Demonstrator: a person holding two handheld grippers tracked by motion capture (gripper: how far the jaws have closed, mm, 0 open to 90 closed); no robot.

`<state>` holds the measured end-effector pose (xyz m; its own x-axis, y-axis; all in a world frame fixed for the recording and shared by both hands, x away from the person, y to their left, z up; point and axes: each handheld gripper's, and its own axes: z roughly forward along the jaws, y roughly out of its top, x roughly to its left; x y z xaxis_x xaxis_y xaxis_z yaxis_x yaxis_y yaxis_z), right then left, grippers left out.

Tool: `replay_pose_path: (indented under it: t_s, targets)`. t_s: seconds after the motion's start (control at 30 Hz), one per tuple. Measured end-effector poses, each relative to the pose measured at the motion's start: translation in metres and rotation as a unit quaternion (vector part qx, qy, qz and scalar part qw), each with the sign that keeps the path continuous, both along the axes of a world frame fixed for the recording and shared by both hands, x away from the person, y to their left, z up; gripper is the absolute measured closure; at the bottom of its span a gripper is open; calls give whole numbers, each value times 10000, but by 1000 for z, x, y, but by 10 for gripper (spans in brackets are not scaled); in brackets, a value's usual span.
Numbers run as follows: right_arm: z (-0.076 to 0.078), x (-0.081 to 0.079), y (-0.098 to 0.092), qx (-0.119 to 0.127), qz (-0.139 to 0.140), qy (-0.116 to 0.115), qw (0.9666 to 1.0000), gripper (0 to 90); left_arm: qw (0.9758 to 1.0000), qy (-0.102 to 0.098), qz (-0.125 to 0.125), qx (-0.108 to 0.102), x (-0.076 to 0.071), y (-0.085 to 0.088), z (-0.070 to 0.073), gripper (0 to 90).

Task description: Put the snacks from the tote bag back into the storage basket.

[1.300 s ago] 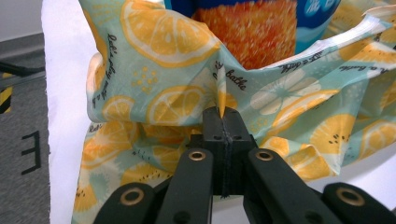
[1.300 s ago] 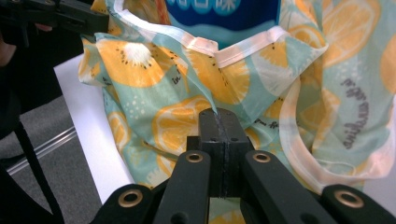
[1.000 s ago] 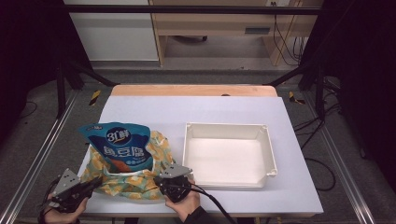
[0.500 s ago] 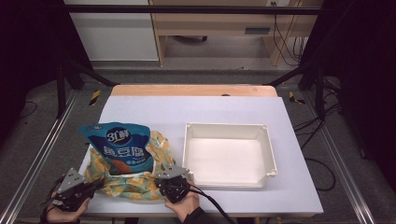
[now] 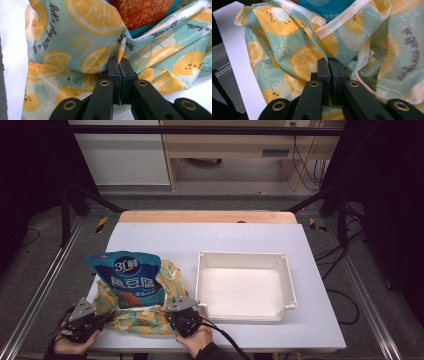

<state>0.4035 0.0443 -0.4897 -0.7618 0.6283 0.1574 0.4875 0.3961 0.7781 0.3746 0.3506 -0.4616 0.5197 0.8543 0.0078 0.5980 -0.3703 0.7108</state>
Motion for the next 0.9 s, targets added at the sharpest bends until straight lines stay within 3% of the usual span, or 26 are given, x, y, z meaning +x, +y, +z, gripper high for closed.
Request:
replay_pose_path:
  t_s: [0.23,0.47,0.67,0.73,0.8,0.9]
  targets:
    - [4,-2,-3,103,68,-99,9999,775,9999,137,-46,2,3,0,-3,891]
    - [29,-12,-10,568,151,-398,9975,671,9996,269,-49,8,6,-1,-6,891]
    - [49,-14,-5,751,207,-673,9947,670,9995,311,-68,25,6,-1,-7,889]
    - [56,-10,0,792,119,-764,9939,712,9994,325,-69,20,6,-1,-8,887]
    - [56,-5,4,755,-32,-839,9936,756,9994,324,-79,20,6,-1,-8,886]
    - [47,4,11,626,-160,-717,9953,818,9995,316,-81,22,6,-1,-8,881]
